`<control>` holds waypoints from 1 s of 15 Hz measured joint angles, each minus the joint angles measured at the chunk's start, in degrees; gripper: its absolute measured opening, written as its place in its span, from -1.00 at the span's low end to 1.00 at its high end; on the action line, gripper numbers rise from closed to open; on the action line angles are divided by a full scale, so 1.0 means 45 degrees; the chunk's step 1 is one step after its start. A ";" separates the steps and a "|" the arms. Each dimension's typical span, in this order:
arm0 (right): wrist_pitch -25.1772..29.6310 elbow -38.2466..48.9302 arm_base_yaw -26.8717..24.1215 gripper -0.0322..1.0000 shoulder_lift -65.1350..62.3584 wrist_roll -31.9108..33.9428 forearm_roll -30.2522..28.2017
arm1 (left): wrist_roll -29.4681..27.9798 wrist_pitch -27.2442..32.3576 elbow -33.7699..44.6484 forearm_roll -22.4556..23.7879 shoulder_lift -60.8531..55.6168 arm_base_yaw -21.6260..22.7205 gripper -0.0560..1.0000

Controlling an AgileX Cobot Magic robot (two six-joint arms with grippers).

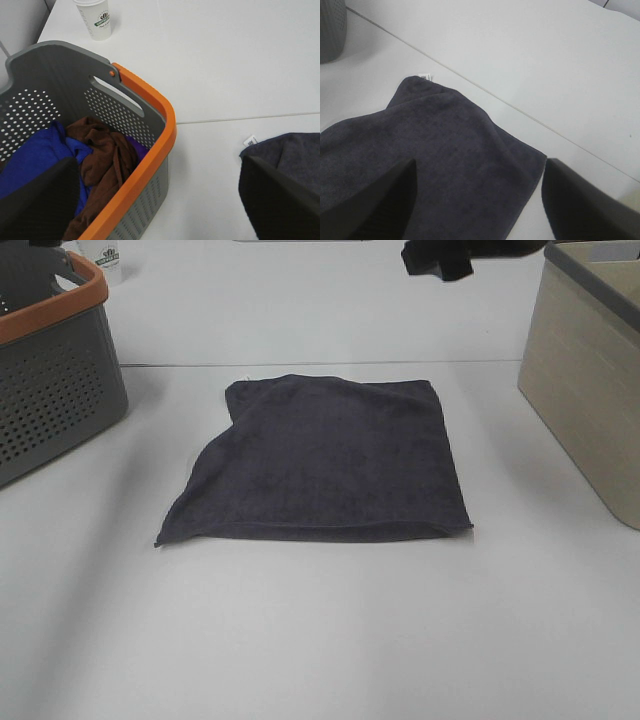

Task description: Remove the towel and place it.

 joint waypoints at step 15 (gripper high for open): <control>1.1485 -0.8556 -0.2610 0.52 0.3183 0.2687 -0.0306 | 0.8887 1.0542 -0.6328 -0.9575 0.0675 0.3616 0.63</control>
